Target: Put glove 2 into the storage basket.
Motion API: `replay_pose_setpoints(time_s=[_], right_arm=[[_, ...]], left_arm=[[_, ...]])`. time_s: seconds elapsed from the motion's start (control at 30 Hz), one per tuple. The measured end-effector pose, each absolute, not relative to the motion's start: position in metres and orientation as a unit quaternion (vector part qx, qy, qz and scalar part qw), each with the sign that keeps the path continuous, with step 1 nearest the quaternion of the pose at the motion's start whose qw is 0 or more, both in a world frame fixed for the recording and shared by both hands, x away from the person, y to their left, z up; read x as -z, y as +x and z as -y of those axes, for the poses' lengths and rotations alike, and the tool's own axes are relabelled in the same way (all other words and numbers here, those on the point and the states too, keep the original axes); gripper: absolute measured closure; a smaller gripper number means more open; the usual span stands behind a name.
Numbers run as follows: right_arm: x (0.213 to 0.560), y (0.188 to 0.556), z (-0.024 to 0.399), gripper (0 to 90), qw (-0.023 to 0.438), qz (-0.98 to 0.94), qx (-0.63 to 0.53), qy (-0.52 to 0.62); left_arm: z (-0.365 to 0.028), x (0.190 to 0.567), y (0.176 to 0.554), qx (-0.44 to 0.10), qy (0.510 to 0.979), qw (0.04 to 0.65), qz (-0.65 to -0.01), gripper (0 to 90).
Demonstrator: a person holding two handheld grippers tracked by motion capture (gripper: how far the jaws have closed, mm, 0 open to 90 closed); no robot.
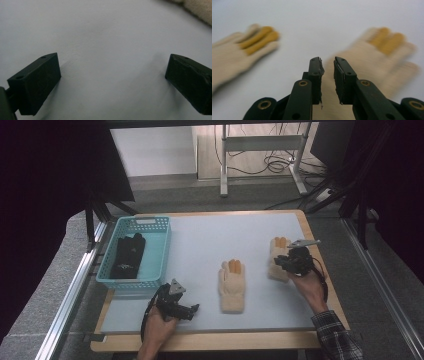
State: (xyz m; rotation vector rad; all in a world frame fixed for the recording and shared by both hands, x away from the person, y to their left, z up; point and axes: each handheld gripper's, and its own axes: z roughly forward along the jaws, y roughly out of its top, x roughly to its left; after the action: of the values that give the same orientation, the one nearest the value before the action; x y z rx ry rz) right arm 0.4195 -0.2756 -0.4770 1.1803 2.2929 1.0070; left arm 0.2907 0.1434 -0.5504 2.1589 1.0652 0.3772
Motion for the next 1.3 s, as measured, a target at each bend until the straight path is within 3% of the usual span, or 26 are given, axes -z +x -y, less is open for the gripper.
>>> replay_pose_setpoints(time_s=[0.23, 0.4, 0.67, 0.87, 1.3], right_arm=[[0.484, 0.435, 0.312, 60.0, 0.196, -0.79, -0.334, 0.476], [0.494, 0.442, 0.326, 57.6, 0.202, -0.778, -0.325, 0.499], [0.511, 0.446, 0.321, 65.2, 0.174, -0.779, -0.328, 0.506], [0.514, 0.444, 0.317, 84.9, 0.158, -0.777, -0.34, 0.506], [0.479, 0.423, 0.303, 86.9, 0.169, -0.787, -0.371, 0.463]], left_arm=[[-0.143, 0.55, 0.291, -0.145, 0.832, 0.345, -0.41, 0.2], [-0.143, 0.55, 0.291, -0.145, 0.832, 0.345, -0.41, 0.2], [-0.143, 0.55, 0.291, -0.146, 0.832, 0.345, -0.41, 0.2], [-0.143, 0.55, 0.291, -0.146, 0.832, 0.345, -0.41, 0.2], [-0.143, 0.55, 0.291, -0.146, 0.832, 0.345, -0.41, 0.1]])
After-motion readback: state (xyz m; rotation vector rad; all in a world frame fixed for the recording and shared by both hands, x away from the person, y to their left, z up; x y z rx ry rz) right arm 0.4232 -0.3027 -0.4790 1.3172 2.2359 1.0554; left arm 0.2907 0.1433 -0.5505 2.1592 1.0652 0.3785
